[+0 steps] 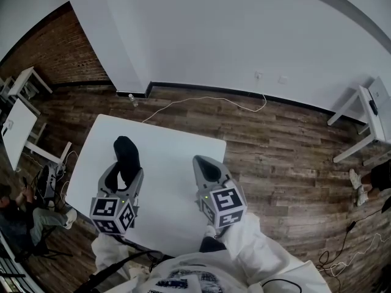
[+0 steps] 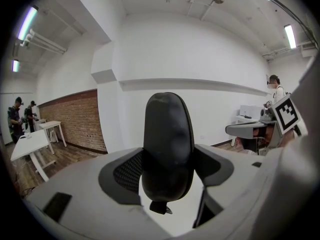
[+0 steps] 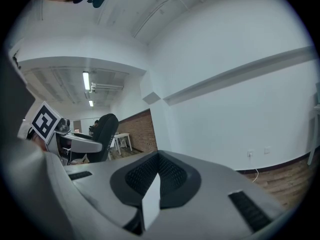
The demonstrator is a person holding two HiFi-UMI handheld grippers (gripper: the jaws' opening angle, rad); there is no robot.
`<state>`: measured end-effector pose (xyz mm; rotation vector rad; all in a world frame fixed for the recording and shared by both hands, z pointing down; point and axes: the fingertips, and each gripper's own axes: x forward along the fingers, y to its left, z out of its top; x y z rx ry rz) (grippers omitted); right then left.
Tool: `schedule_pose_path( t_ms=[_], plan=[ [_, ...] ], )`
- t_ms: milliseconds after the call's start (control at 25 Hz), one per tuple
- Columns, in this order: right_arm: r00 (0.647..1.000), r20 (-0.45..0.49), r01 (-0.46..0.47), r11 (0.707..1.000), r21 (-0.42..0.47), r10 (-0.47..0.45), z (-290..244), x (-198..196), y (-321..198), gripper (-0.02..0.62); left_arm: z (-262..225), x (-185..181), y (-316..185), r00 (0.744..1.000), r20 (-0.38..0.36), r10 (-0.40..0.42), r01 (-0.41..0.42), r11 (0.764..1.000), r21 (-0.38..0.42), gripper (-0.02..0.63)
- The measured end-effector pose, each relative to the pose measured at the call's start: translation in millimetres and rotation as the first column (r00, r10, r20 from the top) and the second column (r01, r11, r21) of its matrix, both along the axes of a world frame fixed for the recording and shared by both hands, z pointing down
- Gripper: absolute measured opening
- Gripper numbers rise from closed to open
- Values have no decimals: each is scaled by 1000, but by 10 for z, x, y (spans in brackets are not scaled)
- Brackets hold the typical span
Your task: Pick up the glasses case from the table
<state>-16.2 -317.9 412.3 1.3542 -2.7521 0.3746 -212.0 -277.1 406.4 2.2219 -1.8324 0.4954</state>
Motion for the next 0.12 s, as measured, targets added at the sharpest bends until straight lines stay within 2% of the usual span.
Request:
schedule_pose_path(
  t_ms=[120],
  plan=[
    [1000,0,0,1000,0,0,4,28,-3,2,0,38,-4,1000,2,5,-5,1000,2,333]
  ],
)
